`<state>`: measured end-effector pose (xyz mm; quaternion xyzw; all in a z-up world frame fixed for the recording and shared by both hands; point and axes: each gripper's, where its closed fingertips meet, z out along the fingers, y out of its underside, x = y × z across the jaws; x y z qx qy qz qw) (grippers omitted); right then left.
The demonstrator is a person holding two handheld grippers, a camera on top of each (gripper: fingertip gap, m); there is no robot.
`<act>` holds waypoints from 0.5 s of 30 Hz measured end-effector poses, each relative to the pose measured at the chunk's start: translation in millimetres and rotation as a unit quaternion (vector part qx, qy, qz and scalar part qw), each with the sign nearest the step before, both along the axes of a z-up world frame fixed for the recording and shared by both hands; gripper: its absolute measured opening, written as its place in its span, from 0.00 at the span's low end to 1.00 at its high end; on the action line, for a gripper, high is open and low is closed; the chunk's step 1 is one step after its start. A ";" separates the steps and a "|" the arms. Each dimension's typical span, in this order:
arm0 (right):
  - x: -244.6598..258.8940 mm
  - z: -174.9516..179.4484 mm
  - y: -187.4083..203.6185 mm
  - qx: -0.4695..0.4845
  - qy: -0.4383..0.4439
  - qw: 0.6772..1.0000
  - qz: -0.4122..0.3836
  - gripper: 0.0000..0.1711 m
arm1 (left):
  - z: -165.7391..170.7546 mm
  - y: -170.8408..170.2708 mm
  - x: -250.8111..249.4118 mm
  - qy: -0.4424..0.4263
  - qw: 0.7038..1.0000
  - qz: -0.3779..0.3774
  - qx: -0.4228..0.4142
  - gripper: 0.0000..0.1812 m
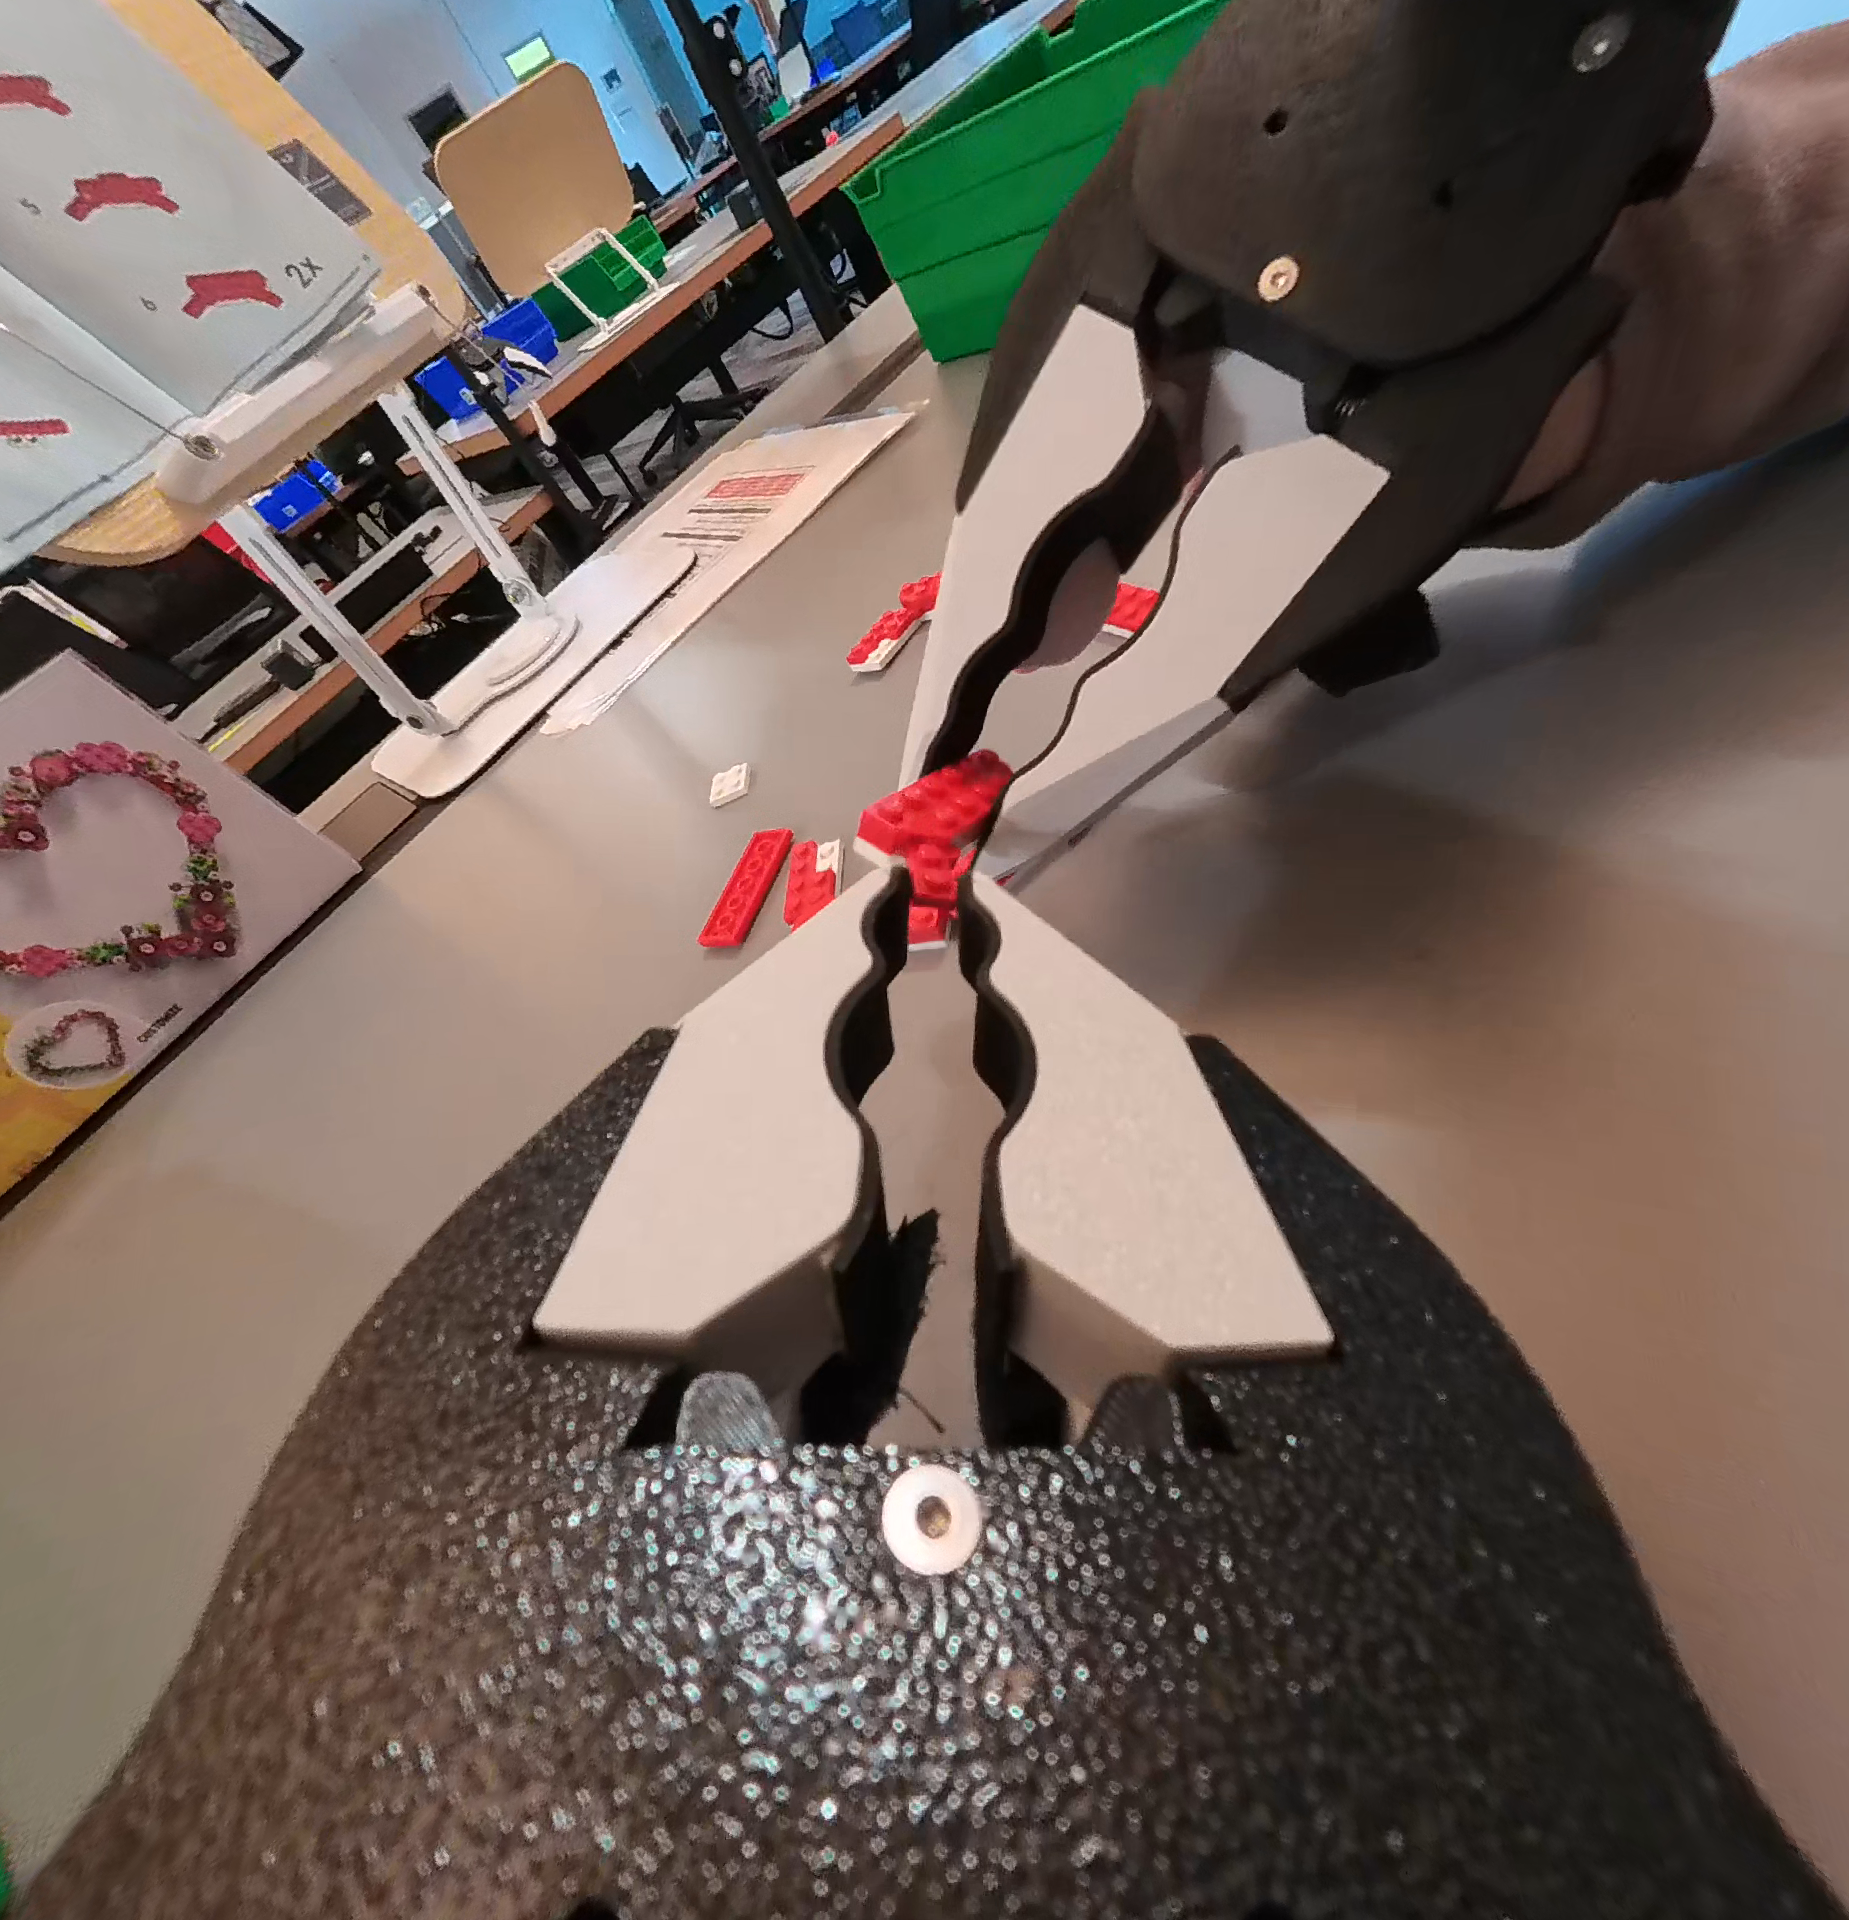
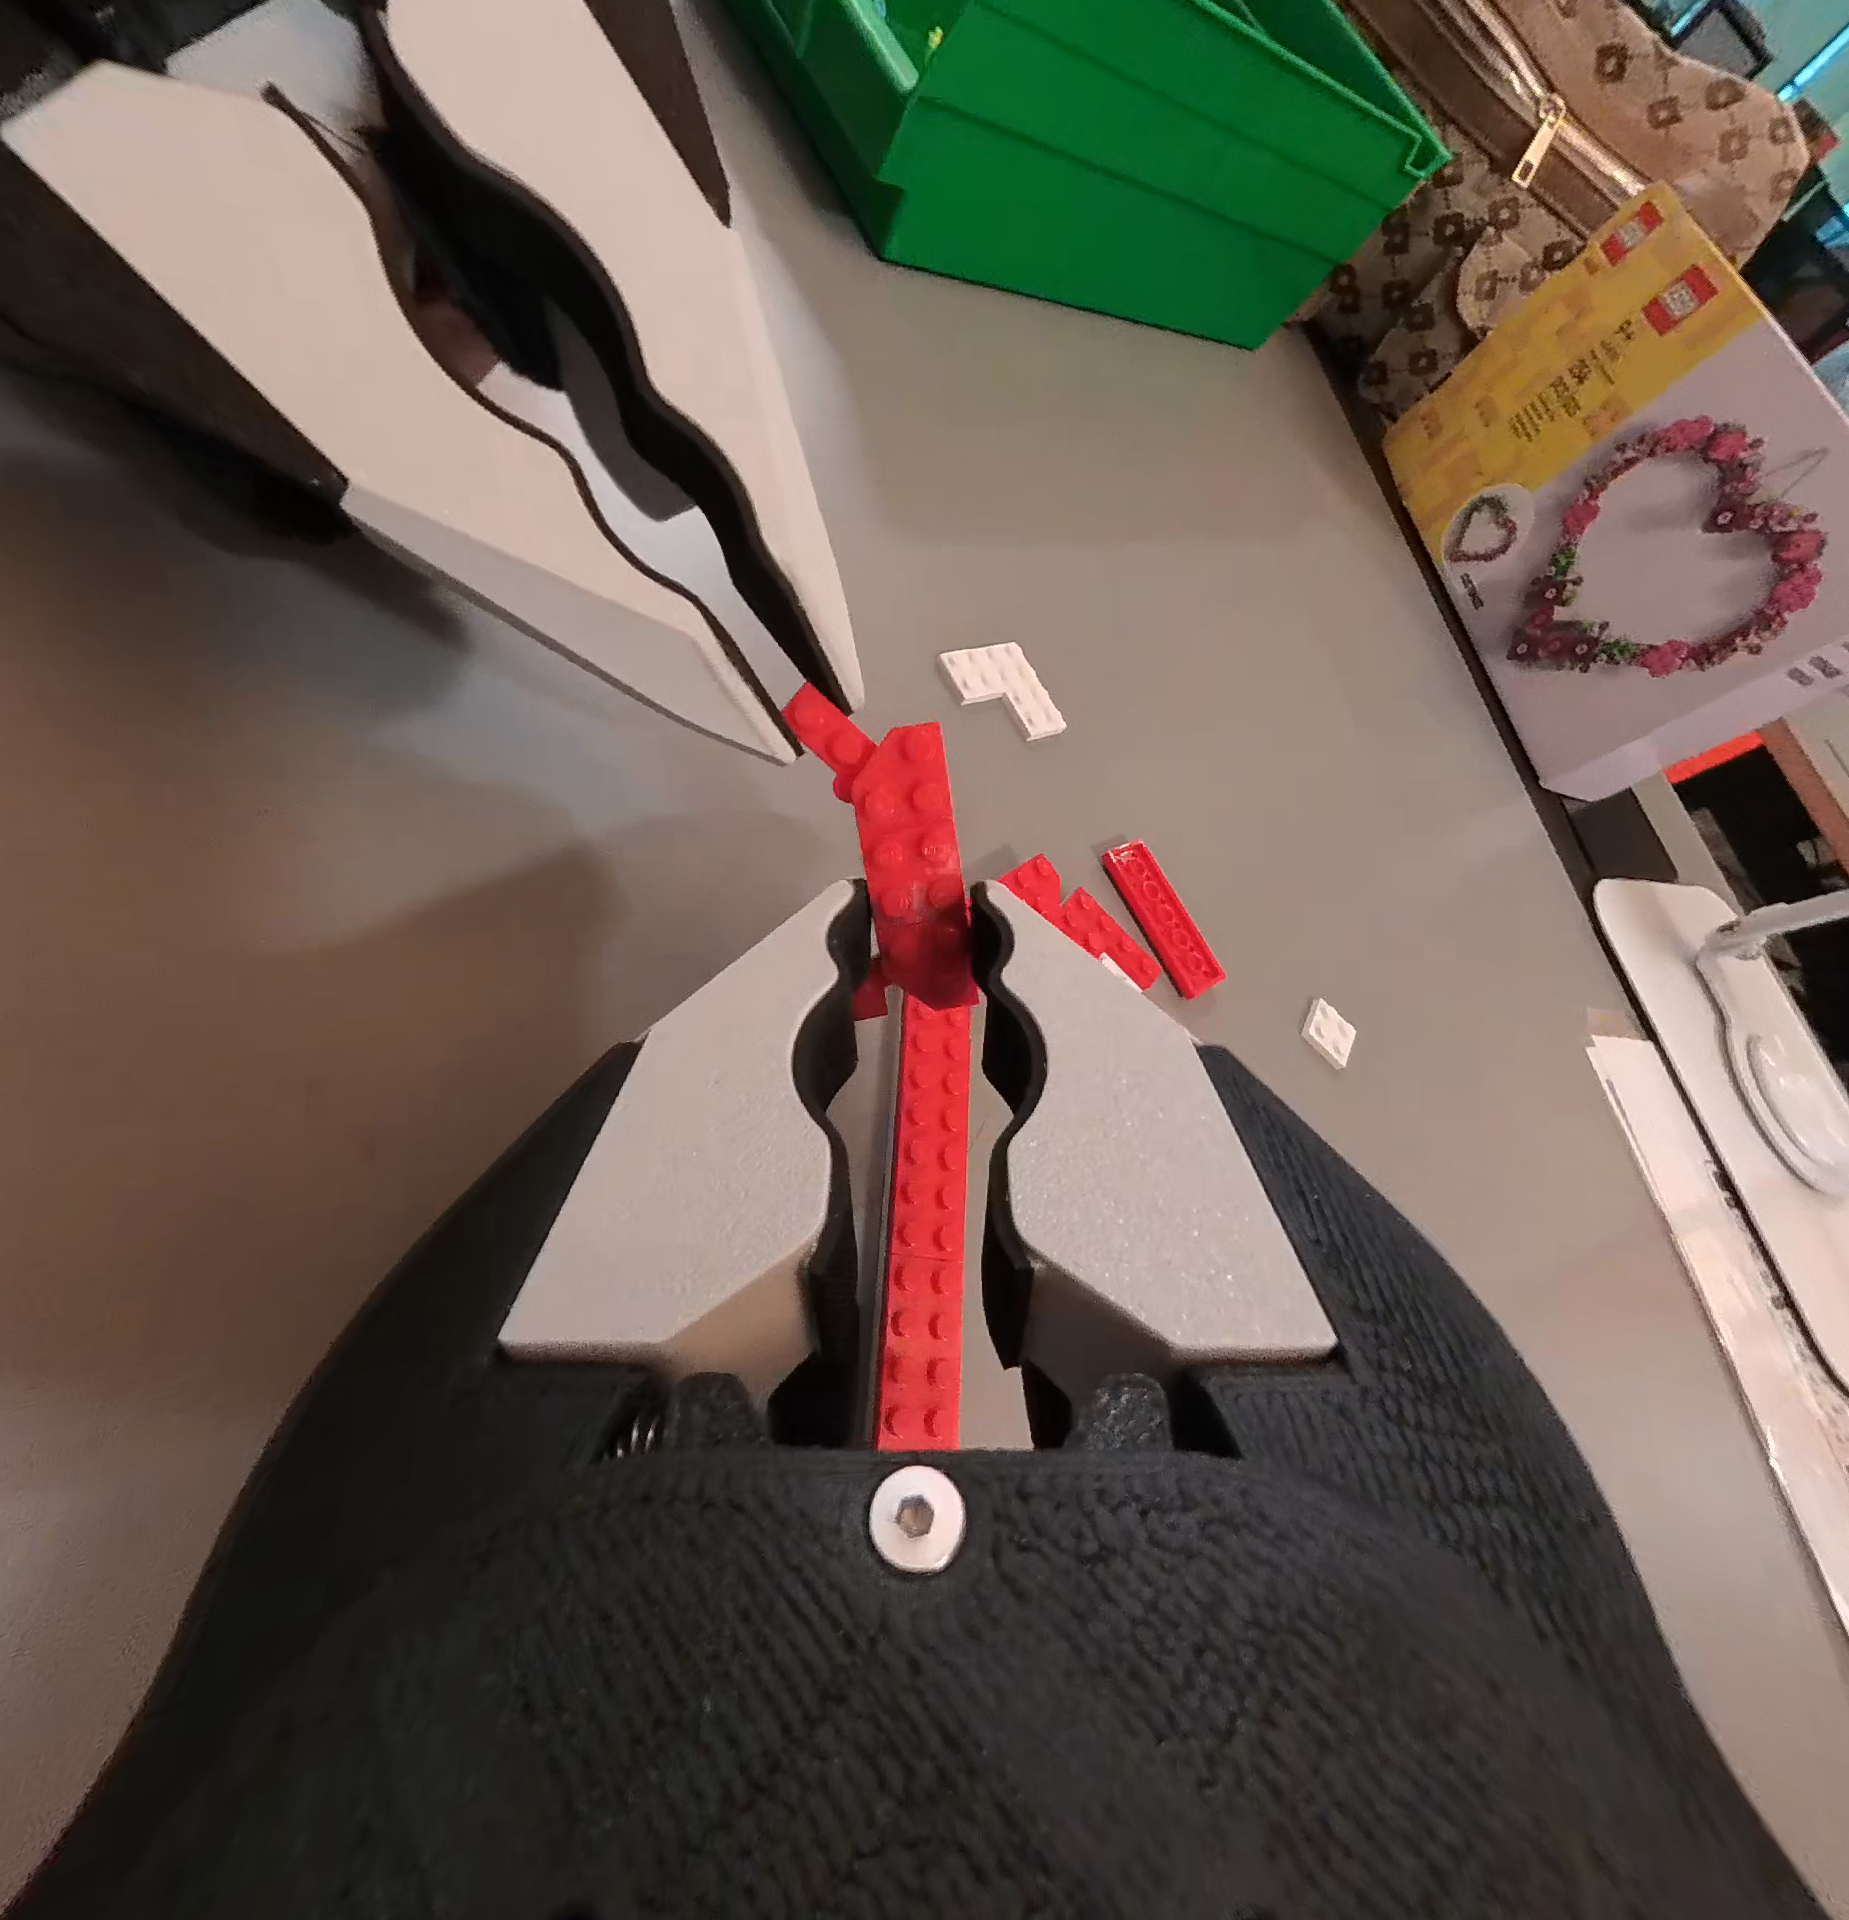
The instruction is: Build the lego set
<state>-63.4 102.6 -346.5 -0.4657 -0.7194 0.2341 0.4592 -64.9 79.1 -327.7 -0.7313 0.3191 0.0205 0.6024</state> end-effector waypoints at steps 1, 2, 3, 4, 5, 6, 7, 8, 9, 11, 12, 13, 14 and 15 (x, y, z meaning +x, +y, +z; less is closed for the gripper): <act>-0.3 0.5 0.7 -0.003 0.001 1.000 -0.004 0.10 | 0.7 0.6 -0.1 -0.003 1.000 0.003 0.000 0.04; -0.6 0.8 1.2 -0.005 0.002 1.000 -0.008 0.10 | 1.3 1.2 -0.6 -0.004 1.000 0.007 0.002 0.04; -0.9 1.3 1.9 -0.007 0.004 1.000 -0.012 0.10 | 2.1 2.1 -1.3 -0.002 1.000 0.014 0.005 0.04; -1.1 1.8 2.5 -0.009 0.005 1.000 -0.015 0.10 | 3.0 3.0 -1.8 0.003 1.000 0.020 0.010 0.04; -1.1 2.0 3.1 -0.008 0.005 1.000 -0.017 0.10 | 2.7 3.8 -2.1 0.009 1.000 0.027 0.012 0.04; -1.0 1.8 4.1 -0.010 0.005 1.000 -0.021 0.10 | 1.7 5.3 -3.1 0.015 0.999 0.037 0.010 0.03; -0.9 1.4 5.2 -0.016 0.004 1.000 -0.027 0.10 | 1.0 7.0 -4.3 0.022 0.998 0.050 0.011 0.03; -1.0 1.5 6.2 -0.022 0.005 0.999 -0.033 0.10 | 1.6 8.3 -4.5 0.034 0.997 0.059 0.020 0.03; -1.3 2.3 7.1 -0.030 0.008 0.999 -0.040 0.10 | 3.2 9.3 -5.0 0.052 0.996 0.069 0.033 0.03; -2.5 5.4 7.6 -0.053 0.018 0.997 -0.054 0.10 | 7.5 11.2 -7.2 0.094 0.989 0.091 0.061 0.03; -3.1 7.1 7.8 -0.064 0.025 0.996 -0.060 0.09 | 10.1 11.8 -7.6 0.111 0.986 0.100 0.075 0.03; -3.5 8.3 8.1 -0.075 0.030 0.994 -0.066 0.09 | 12.0 12.2 -7.4 0.123 0.983 0.108 0.085 0.03; -3.8 8.8 8.3 -0.086 0.033 0.993 -0.071 0.09 | 13.1 12.5 -7.2 0.134 0.980 0.113 0.092 0.03; -4.0 9.0 8.4 -0.094 0.036 0.992 -0.073 0.09 | 13.8 12.7 -7.0 0.141 0.978 0.117 0.096 0.03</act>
